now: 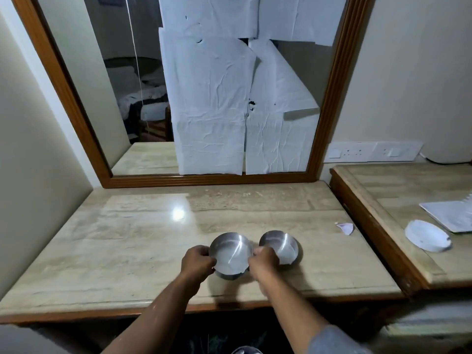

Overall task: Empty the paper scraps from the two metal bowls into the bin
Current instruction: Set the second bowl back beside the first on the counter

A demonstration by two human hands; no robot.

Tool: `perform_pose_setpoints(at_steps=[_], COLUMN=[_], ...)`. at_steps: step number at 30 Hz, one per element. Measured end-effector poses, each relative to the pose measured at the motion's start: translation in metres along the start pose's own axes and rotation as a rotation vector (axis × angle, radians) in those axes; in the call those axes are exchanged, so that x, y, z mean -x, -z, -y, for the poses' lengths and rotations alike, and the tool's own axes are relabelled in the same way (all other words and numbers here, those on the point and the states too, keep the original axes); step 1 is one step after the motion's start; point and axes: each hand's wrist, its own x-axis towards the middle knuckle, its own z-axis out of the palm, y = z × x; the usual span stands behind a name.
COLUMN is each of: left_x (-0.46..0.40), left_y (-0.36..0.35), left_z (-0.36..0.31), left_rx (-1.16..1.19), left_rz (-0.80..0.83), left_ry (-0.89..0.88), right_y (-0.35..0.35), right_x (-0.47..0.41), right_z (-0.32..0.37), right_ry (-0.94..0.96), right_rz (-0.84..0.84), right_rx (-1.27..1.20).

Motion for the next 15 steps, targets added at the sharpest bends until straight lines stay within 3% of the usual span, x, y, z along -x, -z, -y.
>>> perform_pose_setpoints(at_steps=[7, 15], left_x=[-0.049, -0.067], left_y=[-0.029, -0.037], left_z=[0.011, 0.023], left_rx=[-0.049, -0.109], left_rz=[-0.131, -0.141], left_ry=[0.086, 0.104], right_y=[-0.018, -0.014], right_x=[-0.041, -0.048], right_z=[-0.014, -0.009], right_ry=[0.015, 0.027], right_rz=[0.161, 0.255], right_rx=[-0.064, -0.031])
